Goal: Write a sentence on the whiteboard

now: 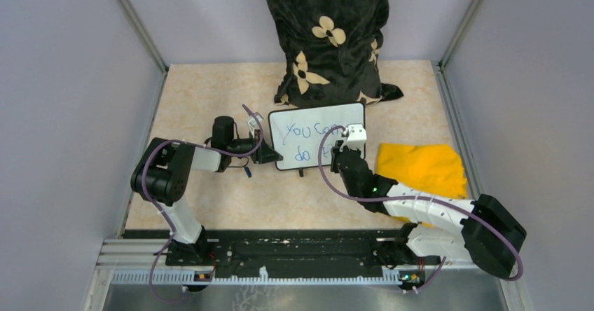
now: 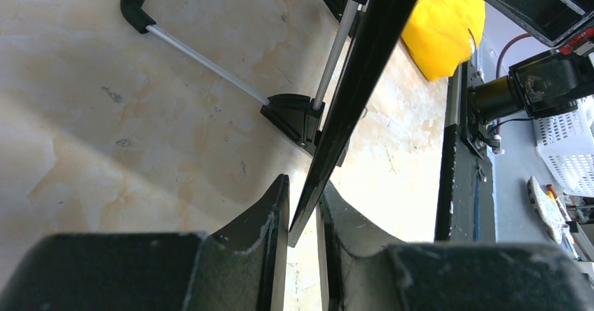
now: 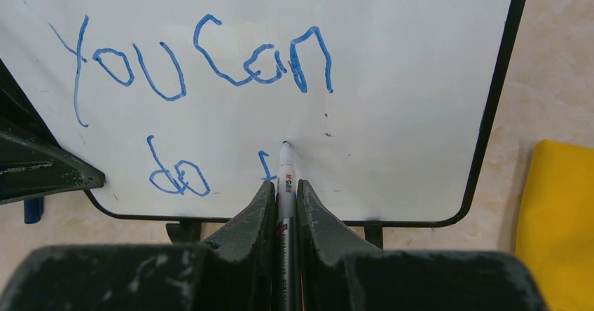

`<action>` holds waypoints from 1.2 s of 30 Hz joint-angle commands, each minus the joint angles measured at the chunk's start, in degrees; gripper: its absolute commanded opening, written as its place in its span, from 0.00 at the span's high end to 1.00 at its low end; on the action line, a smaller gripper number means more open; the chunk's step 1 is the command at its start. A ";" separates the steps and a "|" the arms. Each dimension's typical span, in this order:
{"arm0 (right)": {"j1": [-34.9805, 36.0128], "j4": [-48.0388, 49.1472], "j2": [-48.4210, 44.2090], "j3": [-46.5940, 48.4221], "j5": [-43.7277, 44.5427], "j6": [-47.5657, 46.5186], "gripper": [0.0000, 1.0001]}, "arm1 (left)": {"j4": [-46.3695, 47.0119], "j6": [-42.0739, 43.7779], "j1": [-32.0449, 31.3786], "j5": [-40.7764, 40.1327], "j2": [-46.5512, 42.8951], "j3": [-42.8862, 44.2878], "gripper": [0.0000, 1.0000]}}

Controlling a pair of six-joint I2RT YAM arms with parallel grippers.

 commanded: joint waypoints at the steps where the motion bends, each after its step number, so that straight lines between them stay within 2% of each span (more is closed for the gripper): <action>1: -0.75 0.95 0.07 1.48 -0.02 1.06 1.00 | -0.96 2.03 -0.17 -1.02 1.19 1.04 0.74; 22: -0.75 -1.23 -2.46 -4.08 -2.09 4.47 1.00 | -1.31 2.21 -0.18 -1.08 1.19 1.23 0.74; 36: -0.74 -1.67 -1.92 -4.07 -2.69 5.21 1.00 | -1.40 2.29 -0.27 -1.13 1.11 1.24 0.74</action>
